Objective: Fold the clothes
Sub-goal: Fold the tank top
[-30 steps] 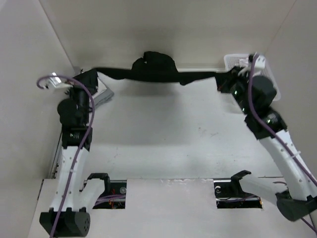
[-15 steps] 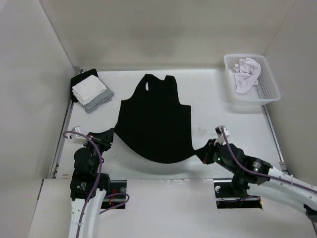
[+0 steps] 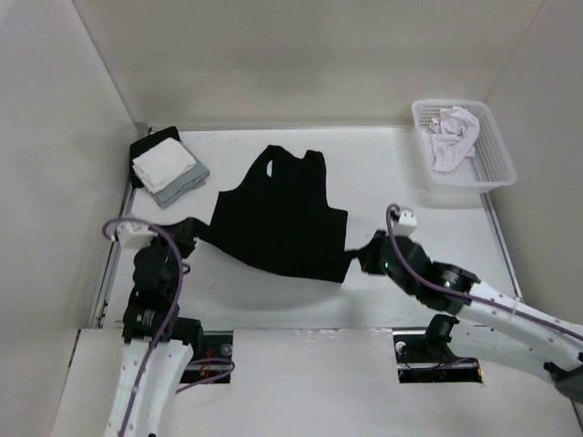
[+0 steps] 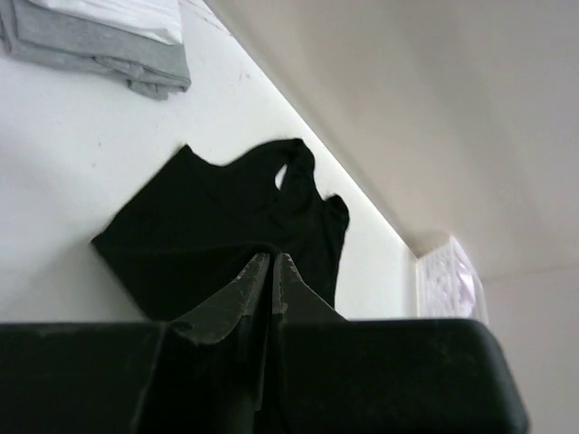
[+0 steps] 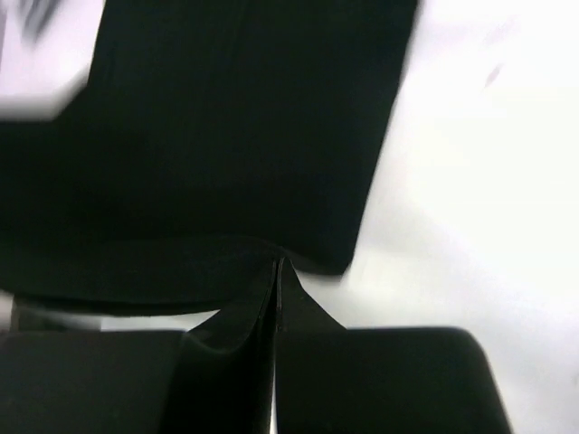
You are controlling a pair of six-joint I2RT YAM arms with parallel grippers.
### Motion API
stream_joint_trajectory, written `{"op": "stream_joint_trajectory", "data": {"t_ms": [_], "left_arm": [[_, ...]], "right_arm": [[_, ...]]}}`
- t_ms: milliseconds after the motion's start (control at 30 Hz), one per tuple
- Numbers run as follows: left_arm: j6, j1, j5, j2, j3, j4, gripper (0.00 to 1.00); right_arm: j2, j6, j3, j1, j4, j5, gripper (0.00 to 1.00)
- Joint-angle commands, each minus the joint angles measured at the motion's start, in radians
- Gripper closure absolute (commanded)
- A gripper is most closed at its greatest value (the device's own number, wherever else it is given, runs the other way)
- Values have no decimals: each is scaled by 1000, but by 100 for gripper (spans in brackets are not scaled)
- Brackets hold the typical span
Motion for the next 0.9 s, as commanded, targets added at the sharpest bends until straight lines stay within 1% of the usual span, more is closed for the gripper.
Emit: {"op": "stream_joint_trajectory", "data": {"t_ms": [0, 33, 100, 200, 300, 367, 433, 467, 500, 533, 567, 600, 667, 700, 767, 800, 833, 867], "left_arm": [[2, 6, -51, 306, -14, 431, 99], [-2, 2, -57, 413, 13, 512, 99], [0, -6, -59, 619, 90, 646, 99], [21, 0, -53, 960, 292, 778, 98], [28, 23, -22, 1265, 540, 791, 98], [43, 29, -3, 1443, 708, 756, 97], [51, 34, 19, 1580, 846, 701, 95], [49, 39, 20, 1638, 904, 665, 92], [49, 45, 26, 1687, 947, 642, 83], [55, 48, 36, 1726, 983, 622, 76], [57, 51, 39, 1737, 988, 619, 70], [58, 57, 33, 1731, 972, 622, 65], [52, 68, 27, 1676, 905, 659, 59], [55, 69, 30, 1631, 856, 686, 58], [54, 65, 27, 1541, 747, 726, 58], [48, 63, 26, 1481, 663, 751, 59], [43, 53, 20, 1423, 573, 780, 61], [34, 34, 10, 1371, 481, 807, 63]], "right_arm": [[137, -252, 80, -307, 356, -237, 100], [206, -263, 113, -404, 413, -306, 100], [353, -272, 201, -547, 494, -401, 100], [574, -278, 375, -653, 542, -472, 100], [775, -292, 570, -716, 527, -515, 100], [917, -290, 717, -752, 498, -537, 100], [1054, -284, 861, -772, 452, -554, 100], [1117, -281, 934, -778, 427, -555, 100], [1177, -278, 994, -781, 410, -554, 96], [1230, -275, 1050, -782, 395, -548, 89], [1274, -266, 1095, -784, 386, -546, 79], [1295, -258, 1115, -784, 381, -544, 73], [1308, -234, 1117, -786, 384, -529, 61], [1294, -230, 1093, -781, 387, -522, 58], [1231, -238, 999, -779, 410, -497, 56], [1187, -249, 927, -770, 433, -483, 56], [1139, -253, 848, -753, 459, -469, 58], [1087, -253, 763, -738, 493, -459, 63]]}}
